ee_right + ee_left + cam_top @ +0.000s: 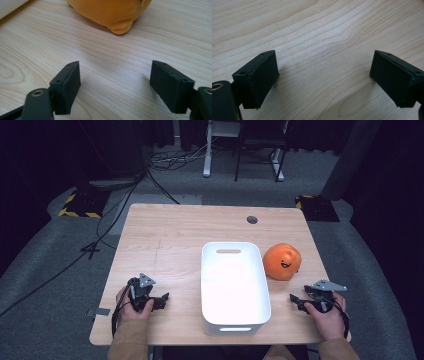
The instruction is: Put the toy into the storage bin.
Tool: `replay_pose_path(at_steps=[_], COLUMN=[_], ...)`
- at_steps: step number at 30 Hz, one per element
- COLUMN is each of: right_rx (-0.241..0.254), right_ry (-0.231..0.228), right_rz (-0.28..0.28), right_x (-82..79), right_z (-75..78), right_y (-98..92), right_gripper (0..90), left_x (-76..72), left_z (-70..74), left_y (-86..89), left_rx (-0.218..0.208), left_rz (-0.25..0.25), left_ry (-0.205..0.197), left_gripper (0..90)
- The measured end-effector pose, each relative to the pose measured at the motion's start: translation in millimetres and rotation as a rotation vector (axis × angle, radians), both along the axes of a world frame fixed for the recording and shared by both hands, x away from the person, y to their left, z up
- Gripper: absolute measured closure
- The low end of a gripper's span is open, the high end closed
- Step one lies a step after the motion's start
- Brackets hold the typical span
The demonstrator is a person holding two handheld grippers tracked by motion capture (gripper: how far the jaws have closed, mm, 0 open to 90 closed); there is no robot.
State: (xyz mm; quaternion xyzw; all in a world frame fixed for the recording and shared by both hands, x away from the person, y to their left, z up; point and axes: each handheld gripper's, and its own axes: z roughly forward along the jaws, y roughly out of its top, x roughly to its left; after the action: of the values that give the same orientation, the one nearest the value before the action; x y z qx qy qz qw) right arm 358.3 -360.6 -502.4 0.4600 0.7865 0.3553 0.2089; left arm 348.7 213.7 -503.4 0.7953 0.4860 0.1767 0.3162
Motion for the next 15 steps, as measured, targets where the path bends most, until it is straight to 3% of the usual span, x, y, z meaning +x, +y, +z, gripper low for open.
replay_pose_path(at_steps=[3,6,15], right_rx=[-0.010,0.024,0.034], right_ry=[0.007,0.032,-0.005], right_rz=[0.008,0.021,0.066], right_x=[-0.2,-0.6,-3.5], right_z=[1.9,6.9,30.5], right_y=[-0.5,0.8,1.6], right_gripper=[30.5,31.9,40.5], left_x=[0.4,1.0,2.0], left_z=[0.0,0.1,0.0], left_y=[0.0,0.4,-0.2], left_rx=[-0.004,-0.005,0.002], left_rz=[-0.003,-0.008,-0.002], left_ry=[0.003,0.007,0.002], left_gripper=[8.3,8.1,7.2])
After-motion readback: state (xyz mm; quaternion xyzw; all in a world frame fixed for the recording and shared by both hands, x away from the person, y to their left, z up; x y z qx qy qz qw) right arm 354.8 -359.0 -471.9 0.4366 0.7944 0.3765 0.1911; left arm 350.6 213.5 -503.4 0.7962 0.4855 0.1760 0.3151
